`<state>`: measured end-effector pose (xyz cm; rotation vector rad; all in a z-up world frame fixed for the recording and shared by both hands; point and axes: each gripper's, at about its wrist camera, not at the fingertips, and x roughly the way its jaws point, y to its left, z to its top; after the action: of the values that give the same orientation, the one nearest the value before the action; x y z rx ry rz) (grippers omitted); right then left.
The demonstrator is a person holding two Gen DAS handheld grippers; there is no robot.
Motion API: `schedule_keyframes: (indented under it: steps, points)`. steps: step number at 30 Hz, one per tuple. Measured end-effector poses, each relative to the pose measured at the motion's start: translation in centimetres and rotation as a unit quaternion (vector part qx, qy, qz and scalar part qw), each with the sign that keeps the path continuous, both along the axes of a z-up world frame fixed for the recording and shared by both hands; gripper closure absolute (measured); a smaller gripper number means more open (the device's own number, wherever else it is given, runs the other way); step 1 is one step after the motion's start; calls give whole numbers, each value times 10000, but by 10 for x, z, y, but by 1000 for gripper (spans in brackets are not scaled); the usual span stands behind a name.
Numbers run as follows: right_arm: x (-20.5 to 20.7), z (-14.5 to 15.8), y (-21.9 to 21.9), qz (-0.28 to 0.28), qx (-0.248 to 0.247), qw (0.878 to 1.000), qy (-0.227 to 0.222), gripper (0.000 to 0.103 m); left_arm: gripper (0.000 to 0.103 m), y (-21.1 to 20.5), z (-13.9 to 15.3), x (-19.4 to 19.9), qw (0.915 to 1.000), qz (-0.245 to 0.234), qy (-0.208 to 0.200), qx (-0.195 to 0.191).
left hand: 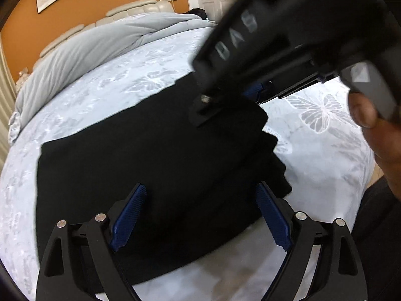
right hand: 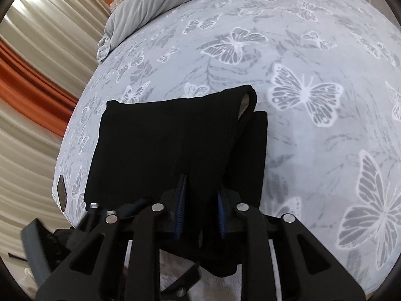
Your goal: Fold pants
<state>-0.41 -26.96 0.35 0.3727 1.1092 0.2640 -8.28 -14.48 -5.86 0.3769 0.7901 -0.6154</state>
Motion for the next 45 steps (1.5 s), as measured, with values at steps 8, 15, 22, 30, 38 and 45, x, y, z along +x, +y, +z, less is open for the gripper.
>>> schedule_keyframes:
  steps: [8, 15, 22, 30, 38, 45]
  points:
    - [-11, 28, -46, -608, 235, 9960, -605, 25, 88, 98, 62, 58, 9784, 752, 704, -1791]
    - [4, 1, -19, -209, 122, 9997, -79, 25, 89, 213, 88, 67, 9564, 1562, 538, -2408]
    - [16, -41, -5, -380, -572, 9966, 447, 38, 103, 274, 84, 67, 9343, 2355, 442, -2640]
    - [15, -45, 8, -264, -444, 9983, 266, 44, 72, 291, 59, 84, 9103, 2660, 1271, -2907]
    - [17, -46, 19, -177, -546, 9978, 326, 31, 21, 295, 19, 84, 8206, 2884, 2556, -4220]
    - [18, -48, 19, -163, -492, 9985, 184, 33, 34, 273, -17, 127, 7839, 3150, 2946, -4465]
